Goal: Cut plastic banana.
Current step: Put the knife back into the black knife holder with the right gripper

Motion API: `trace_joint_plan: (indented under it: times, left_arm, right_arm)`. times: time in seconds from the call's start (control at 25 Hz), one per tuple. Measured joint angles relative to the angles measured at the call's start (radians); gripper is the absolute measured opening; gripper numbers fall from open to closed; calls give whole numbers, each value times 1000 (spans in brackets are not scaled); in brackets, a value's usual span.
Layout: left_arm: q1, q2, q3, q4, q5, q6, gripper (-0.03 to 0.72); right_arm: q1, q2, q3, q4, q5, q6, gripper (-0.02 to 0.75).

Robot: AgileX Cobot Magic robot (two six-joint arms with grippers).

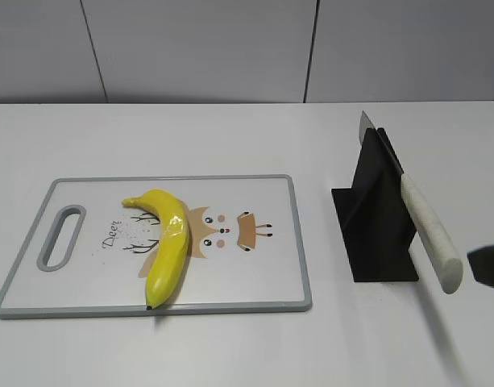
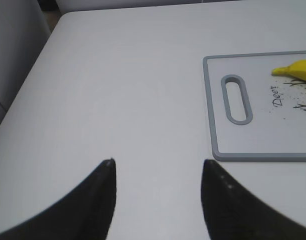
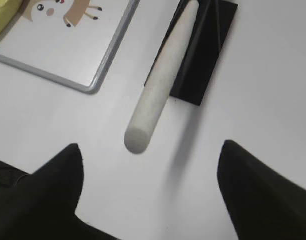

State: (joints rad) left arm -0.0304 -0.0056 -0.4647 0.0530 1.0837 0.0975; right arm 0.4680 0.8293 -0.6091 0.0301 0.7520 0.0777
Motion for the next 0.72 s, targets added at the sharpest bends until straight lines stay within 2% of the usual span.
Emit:
trace_joint_plan:
  times: [0.32,0.72]
  left_arm:
    - [0,0,0,0,0,0,503]
    - [0,0,0,0,0,0,503]
  right_arm:
    - [0,-358,182,-6,-1,-4,593]
    - [0,-647,188,-5,-9,-48,589]
